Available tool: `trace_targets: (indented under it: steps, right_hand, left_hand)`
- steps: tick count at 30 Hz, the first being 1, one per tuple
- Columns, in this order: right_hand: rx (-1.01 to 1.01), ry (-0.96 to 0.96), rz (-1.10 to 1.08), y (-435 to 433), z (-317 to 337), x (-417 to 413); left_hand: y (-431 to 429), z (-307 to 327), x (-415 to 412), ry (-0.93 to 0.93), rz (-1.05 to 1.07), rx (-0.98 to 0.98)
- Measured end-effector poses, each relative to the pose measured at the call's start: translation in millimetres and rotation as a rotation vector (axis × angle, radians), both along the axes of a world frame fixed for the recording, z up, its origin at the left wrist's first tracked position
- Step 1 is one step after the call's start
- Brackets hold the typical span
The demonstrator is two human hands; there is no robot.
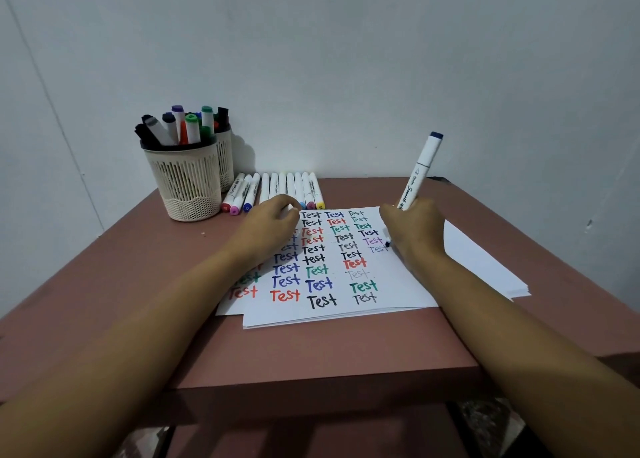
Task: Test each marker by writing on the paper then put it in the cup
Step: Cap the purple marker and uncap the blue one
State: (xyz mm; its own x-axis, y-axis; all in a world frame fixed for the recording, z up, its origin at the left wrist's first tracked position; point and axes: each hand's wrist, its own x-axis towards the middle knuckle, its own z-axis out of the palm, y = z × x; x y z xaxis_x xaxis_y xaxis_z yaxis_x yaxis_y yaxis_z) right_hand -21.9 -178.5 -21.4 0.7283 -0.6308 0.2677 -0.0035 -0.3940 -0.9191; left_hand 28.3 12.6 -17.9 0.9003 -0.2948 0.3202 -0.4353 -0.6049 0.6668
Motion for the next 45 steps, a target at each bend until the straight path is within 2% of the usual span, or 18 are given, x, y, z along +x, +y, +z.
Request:
trace_targets:
  steps: [3,8,12,14,17,20,32,37,42,45]
  right_hand:
    - [0.040,-0.002,0.009,-2,0,0]
    - [0.325,-0.106,0.048,-5,9,-2]
    - [0.437,-0.110,0.120,-3,16,-4]
    - [0.488,-0.082,0.202,-2,17,-6]
    - [0.674,-0.143,0.397,1,18,-7]
    - [0.792,-0.178,0.520,5,20,-9]
    - [0.663,-0.186,0.691,14,16,-11]
    - [0.594,-0.108,0.745,19,15,-11]
    - [0.517,-0.052,0.670,17,12,-9]
    - [0.500,-0.030,0.710,17,11,-10]
  left_hand:
    - [1,2,-2,-0.046,-0.018,0.040]
    - [1,3,-8,-0.024,-0.105,0.038]
    - [1,5,-12,-0.059,-0.136,0.010]
    - [1,7,-15,-0.042,-0.157,-0.043]
    - [0,8,-17,0.002,-0.215,-0.099]
    - [-2,6,-18,-0.015,-0.262,-0.072]
    - [-5,1,-15,-0.015,-0.343,-0.189]
    - [-7,2,-18,-0.025,-0.409,-0.233]
    - [-6,2,-19,-0.027,-0.352,-0.185]
    - [-6,3,-19,-0.031,-0.329,-0.095]
